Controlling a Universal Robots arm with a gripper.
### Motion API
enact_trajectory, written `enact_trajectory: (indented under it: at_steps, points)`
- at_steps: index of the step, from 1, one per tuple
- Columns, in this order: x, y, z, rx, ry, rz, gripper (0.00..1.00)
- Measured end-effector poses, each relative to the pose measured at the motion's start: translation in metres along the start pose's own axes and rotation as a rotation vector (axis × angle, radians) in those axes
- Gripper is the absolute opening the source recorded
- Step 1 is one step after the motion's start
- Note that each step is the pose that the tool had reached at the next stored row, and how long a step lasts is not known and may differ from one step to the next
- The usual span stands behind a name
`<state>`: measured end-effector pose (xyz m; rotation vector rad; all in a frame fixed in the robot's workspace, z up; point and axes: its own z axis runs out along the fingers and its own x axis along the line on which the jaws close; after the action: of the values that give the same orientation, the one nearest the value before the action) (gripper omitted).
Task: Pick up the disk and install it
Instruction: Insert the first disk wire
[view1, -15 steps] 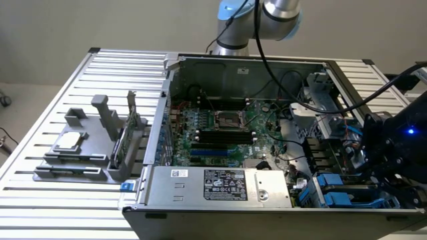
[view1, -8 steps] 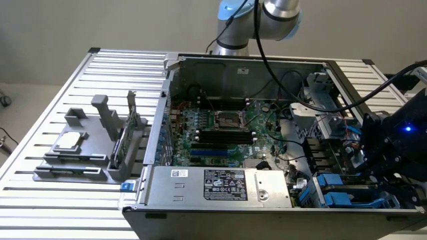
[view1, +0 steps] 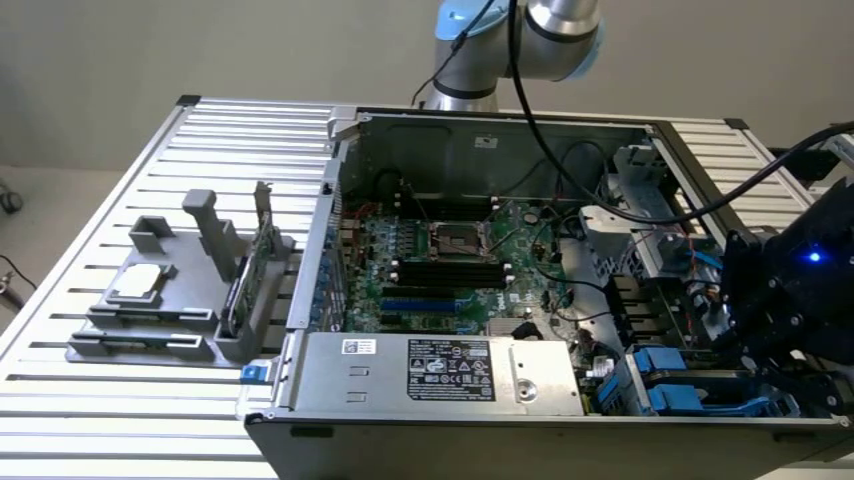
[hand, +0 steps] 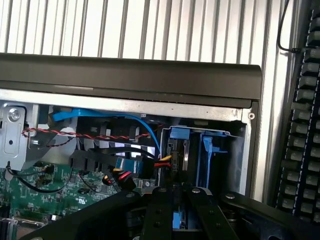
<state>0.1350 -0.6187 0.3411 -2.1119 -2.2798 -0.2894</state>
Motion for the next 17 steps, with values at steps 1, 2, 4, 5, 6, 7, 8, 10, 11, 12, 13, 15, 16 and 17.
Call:
enact_trajectory:
  at_steps: [1, 2, 4, 5, 6, 7, 8, 10, 11, 12, 13, 15, 16, 17]
  points:
    - [0.0002, 0.0, 0.0001, 0.0001, -0.0017, 0.0, 0.17]
    - [0.0011, 0.0001, 0.0002, 0.0002, -0.0041, 0.0, 0.17]
    - [0.0037, 0.0003, 0.0006, 0.0006, -0.0096, 0.0, 0.17]
    - [0.0047, 0.0003, 0.0007, 0.0008, -0.0118, 0.0, 0.17]
    - [0.0054, 0.0004, 0.0008, 0.0008, -0.0133, 0.001, 0.17]
    - [0.0056, 0.0004, 0.0009, 0.0008, -0.0147, 0.001, 0.17]
    - [0.0056, 0.0004, 0.001, 0.0008, -0.0158, 0.002, 0.17]
    - [0.0056, 0.0004, 0.0009, 0.001, -0.0187, 0.002, 0.17]
    - [0.0056, 0.0004, 0.0009, 0.0009, -0.0189, 0.002, 0.17]
    - [0.0056, 0.0004, 0.0009, 0.001, -0.0192, 0.002, 0.17]
    - [0.0056, 0.0003, 0.0009, 0.001, -0.0191, 0.002, 0.17]
    - [0.006, 0.0004, 0.0011, 0.0009, -0.019, 0.003, 0.17]
    - [0.0063, 0.0004, 0.0011, 0.0008, -0.0194, 0.004, 0.17]
    - [0.0064, 0.0004, 0.0013, 0.0006, -0.0195, 0.005, 0.17]
